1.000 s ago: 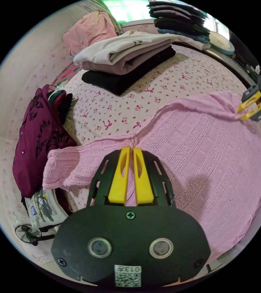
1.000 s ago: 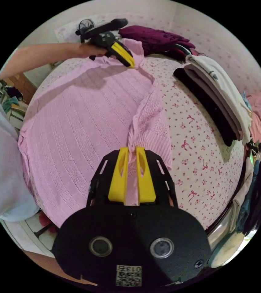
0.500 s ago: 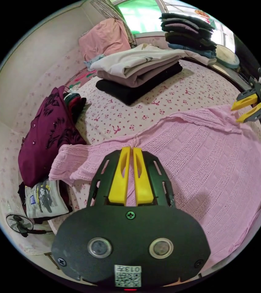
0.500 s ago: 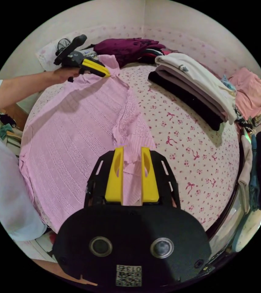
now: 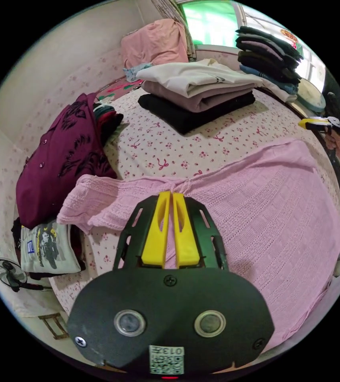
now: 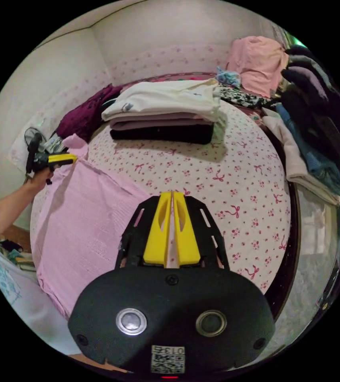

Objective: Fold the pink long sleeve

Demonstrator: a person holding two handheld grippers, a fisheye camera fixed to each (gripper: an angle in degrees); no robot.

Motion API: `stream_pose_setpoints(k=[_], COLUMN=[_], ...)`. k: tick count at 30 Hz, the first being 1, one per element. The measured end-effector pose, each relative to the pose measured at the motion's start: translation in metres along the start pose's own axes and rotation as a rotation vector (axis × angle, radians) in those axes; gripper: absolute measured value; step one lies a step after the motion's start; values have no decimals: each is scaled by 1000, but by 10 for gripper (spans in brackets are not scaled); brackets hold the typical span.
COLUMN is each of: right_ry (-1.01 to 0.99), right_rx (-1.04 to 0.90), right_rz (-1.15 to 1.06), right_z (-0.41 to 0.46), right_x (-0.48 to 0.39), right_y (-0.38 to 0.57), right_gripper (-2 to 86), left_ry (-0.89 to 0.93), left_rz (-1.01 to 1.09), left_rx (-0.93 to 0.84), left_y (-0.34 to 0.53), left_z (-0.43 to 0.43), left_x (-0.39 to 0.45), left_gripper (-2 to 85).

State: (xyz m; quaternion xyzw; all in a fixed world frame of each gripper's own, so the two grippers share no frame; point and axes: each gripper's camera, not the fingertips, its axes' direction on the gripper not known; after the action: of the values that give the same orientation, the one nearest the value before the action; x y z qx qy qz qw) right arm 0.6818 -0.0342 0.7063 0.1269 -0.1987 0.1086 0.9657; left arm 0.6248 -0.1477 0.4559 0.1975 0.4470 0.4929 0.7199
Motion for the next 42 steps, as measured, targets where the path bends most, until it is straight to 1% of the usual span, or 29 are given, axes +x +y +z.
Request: stream_pose_setpoints(k=[2, 3, 6, 9, 11, 12, 13, 14, 16, 17, 19, 21, 24, 26, 27, 30, 32, 34, 36, 38, 40, 42], right_ry=[-3, -10, 1, 1, 2, 14, 58, 94, 150, 163, 164, 136, 112, 109, 103, 34, 76, 128, 132, 92, 59, 32], right_rx=[64, 75, 65, -26, -147, -178, -249, -250, -233, -193, -120, -106, -190, -278, -290, -227, -137, -65, -10, -2, 4, 22], right_rz=[73, 72, -53, -182, -264, -283, -319, -358, -367, -357, -326, -292, -292, -254, -245, -122, -39, 8, -11, -100, -158, -166], right_z=[-9, -11, -10, 9, 33, 39, 51, 55, 52, 45, 35, 33, 56, 79, 83, 73, 54, 40, 32, 33, 38, 43], right_x=[14, 14, -5, -28, -41, -44, -50, -54, -57, -54, -47, -38, -30, -21, -19, -3, 8, 10, 0, -28, -53, -73], right_y=[-8, -10, -19, -28, -33, -33, -34, -35, -43, -50, -62, -76, -91, -91, -90, -83, -68, -54, -40, -23, -12, -3], right_gripper=[30, 35, 70, 76, 67, 58, 41, 35, 29, 26, 24, 24, 29, 39, 43, 51, 41, 30, 20, 10, 6, 5], left_ry=[14, 33, 64, 55, 49, 45, 42, 40, 41, 44, 68, 91, 120, 136, 145, 207, 220, 166, 96, 52, -30, -11], left_rz=[-13, -26, -52, -49, -41, -34, -29, -29, -26, -26, -40, -61, -78, -74, -79, -95, -124, -190, -214, -170, -146, -135], left_rx=[-1, -4, -6, -10, -13, -14, -11, -7, 19, 21, 20, 8, -19, -26, -25, 26, 84, 151, 149, 97, 31, 20], left_y=[-1, -2, -3, -4, -5, -6, -6, -7, -8, -8, -9, -10, -12, -11, -9, 2, 17, 45, 66, 79, 94, 100], left_z=[1, 1, 1, -1, -4, -6, -8, -10, -19, -20, -22, -20, -15, -14, -17, -35, -54, -77, -87, -89, -84, -81], left_x=[-7, -12, -23, -28, -31, -34, -36, -38, -44, -46, -55, -61, -68, -72, -76, -93, -107, -126, -132, -130, -124, -122], left_gripper=[3, 3, 3, 3, 3, 2, 2, 2, 2, 2, 3, 3, 4, 4, 5, 6, 5, 3, 1, 0, -1, -1])
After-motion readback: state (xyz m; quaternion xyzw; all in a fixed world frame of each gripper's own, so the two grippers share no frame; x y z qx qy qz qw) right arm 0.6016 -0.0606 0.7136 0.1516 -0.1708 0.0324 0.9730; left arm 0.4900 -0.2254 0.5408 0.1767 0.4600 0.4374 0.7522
